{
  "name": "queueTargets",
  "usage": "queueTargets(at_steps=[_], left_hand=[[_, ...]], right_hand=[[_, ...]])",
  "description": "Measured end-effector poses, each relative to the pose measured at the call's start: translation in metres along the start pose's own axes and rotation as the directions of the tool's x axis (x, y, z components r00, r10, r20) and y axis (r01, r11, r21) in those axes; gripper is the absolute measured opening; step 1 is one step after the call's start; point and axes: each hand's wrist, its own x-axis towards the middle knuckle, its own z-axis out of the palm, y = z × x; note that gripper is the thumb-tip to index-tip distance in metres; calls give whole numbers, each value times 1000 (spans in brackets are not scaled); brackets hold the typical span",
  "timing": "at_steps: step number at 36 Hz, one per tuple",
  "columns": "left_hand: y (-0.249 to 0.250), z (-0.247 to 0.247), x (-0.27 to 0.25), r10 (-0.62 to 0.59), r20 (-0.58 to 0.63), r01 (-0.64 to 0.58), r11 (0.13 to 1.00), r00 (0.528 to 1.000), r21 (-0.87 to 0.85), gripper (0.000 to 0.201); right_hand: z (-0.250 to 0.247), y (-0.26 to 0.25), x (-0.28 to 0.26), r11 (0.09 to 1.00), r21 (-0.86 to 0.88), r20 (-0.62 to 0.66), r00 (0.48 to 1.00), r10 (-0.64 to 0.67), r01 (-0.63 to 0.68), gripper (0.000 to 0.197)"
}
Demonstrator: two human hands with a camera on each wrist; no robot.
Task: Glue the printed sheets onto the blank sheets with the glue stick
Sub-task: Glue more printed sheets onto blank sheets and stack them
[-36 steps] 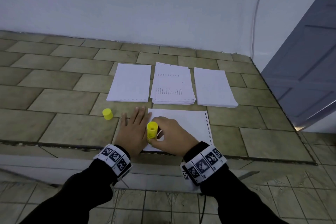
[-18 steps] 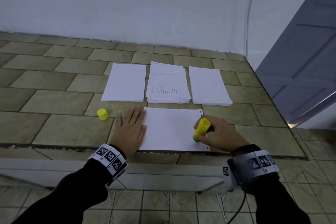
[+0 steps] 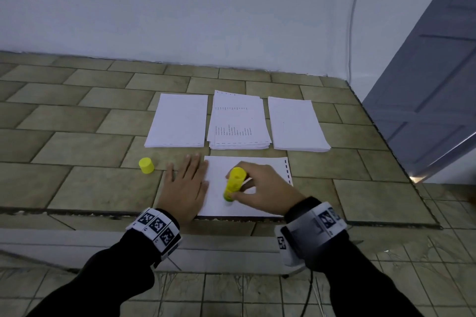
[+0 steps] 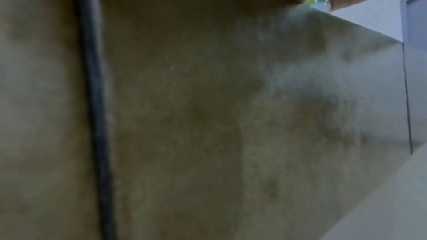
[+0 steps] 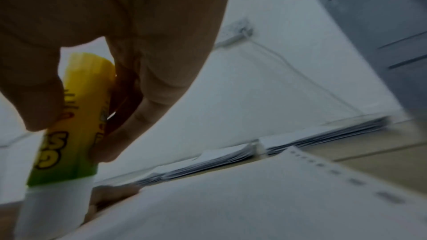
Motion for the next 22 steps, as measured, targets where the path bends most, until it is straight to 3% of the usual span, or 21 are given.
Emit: queueTargets(at_steps=[8,15,22], left_hand=[[-6,3,-1,42,41,-42,999,998,10,65],[-4,-2,-2,26,23,-26,1000,999,3,76],[-2,-4,-2,19,14,-19,1000,1000,-14,64]], right_hand=[[29,-11,28,995,-84,170,985,-38,53,28],[13,-8,62,989,-149,155,987,37,-14,27],[0,7,99,968,-222,77,988,137,-116,23]])
